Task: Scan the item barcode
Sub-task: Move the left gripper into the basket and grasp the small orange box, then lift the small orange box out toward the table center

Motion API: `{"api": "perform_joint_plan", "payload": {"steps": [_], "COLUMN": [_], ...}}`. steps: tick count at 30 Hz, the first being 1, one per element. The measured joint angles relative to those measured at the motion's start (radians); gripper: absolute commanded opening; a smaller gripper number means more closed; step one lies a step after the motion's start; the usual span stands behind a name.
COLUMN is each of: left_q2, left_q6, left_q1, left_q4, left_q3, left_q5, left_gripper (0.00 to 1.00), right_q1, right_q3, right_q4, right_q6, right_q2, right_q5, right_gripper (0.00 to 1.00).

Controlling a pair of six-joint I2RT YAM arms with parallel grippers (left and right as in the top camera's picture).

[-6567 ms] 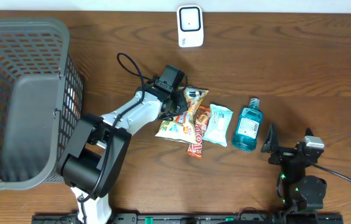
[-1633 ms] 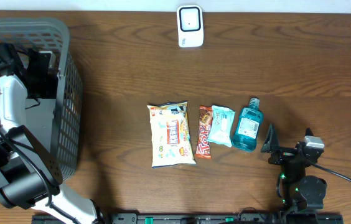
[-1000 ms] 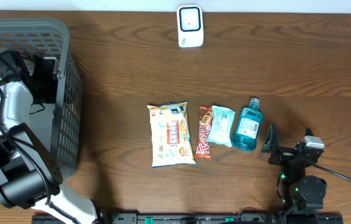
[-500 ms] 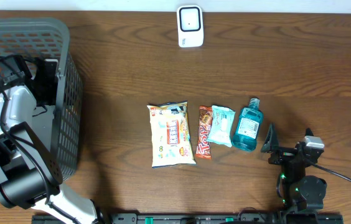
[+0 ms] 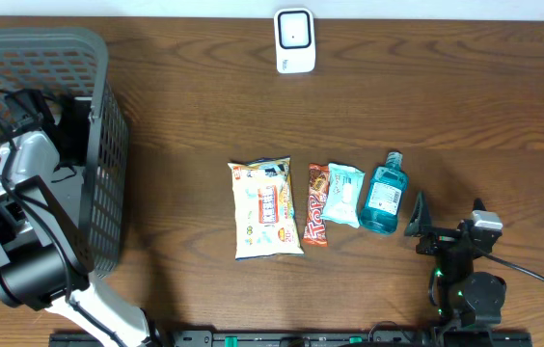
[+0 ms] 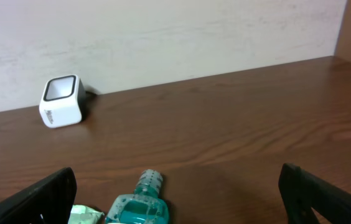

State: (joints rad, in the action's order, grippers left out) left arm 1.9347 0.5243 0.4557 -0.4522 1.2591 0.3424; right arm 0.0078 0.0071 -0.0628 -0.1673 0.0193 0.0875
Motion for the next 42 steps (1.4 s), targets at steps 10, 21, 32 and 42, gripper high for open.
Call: {"api": "perform_joint_plan", "payload": {"steps": [10,21,32,42], "left_q2": [-0.002,-0.425,-0.827,-0.749], "left_q6": [-0.054,-0.159,-0.789,-0.743], "left_q1": [0.0,-0.003,-0.06,-0.519], "left_q4": [-0.012,0.022,0.108,-0.003], "left_q3": [0.006,0.006,0.006,0.006], "left_q5": [-0.004,-0.217,-0.001,0.31], "left_gripper": [0.2,0.08,0.08,0.08], "right_q1": [0.0,0.0,0.0,0.0], "right_q3": [0.0,0.0,0.0,0.0], "right_q4": [0.0,0.0,0.0,0.0], "right_q6": [0.0,0.0,0.0,0.0], "right_q2": [0.0,0.0,0.0,0.0], "right_q5": [0.0,0.0,0.0,0.0], "right_gripper": [0.99,0.99,0.99,0.99]}}
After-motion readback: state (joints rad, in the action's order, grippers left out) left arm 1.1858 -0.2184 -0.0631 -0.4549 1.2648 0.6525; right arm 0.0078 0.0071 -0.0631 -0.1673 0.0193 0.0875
